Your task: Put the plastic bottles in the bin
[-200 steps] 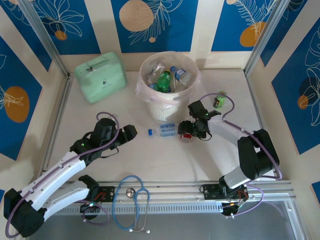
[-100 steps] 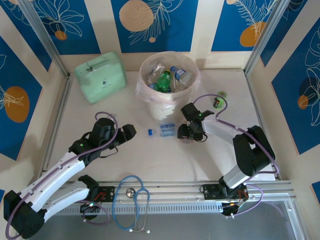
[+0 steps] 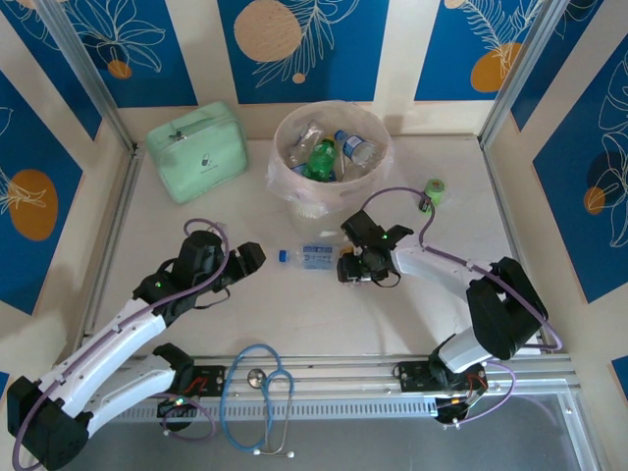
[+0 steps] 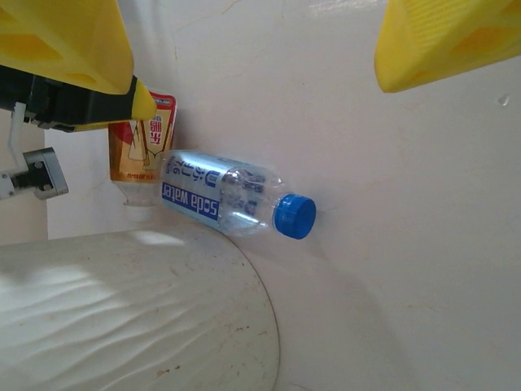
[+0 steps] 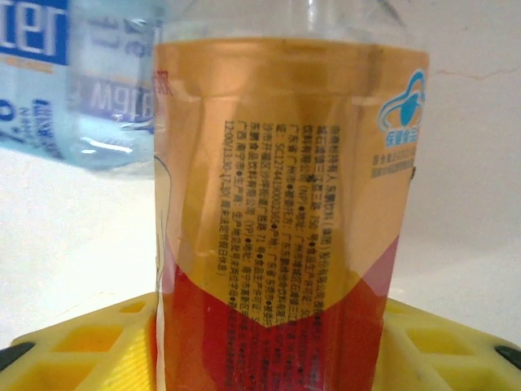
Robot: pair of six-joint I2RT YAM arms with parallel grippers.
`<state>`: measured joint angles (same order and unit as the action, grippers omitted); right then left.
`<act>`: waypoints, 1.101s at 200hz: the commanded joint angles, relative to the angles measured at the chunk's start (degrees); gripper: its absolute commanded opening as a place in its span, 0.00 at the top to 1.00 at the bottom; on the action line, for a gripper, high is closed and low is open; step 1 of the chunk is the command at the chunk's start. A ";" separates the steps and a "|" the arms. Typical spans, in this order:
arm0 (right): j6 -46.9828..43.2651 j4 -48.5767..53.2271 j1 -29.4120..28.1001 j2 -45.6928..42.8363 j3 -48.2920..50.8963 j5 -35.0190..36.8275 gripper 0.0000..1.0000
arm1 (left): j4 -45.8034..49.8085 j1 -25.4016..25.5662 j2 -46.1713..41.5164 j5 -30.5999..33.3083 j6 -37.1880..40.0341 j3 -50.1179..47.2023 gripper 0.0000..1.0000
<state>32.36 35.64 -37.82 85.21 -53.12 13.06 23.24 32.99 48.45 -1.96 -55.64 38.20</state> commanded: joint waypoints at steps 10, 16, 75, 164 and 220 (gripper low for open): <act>-2.65 0.90 -1.81 -2.39 -0.09 -3.18 0.45 | 0.44 -1.17 0.42 -0.85 0.39 -0.01 0.22; -3.11 1.15 -2.34 -2.69 -0.28 -3.51 0.45 | 0.53 -1.34 0.50 -0.94 0.29 -0.04 0.22; -4.75 5.42 -10.50 -6.05 -4.11 -4.89 0.45 | 2.24 -2.48 -0.25 0.30 -1.39 -0.14 0.15; -5.10 16.01 -13.54 -17.91 -28.30 0.01 0.45 | 3.74 -3.31 2.26 -0.22 0.45 2.56 0.15; 0.30 17.65 0.88 -6.28 -54.96 -3.46 0.45 | 4.33 -3.30 2.71 -0.34 0.52 4.24 0.15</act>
<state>29.47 50.92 -42.37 73.06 -100.18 11.25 26.41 30.37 51.20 -1.91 -56.51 40.03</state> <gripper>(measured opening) 0.556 0.850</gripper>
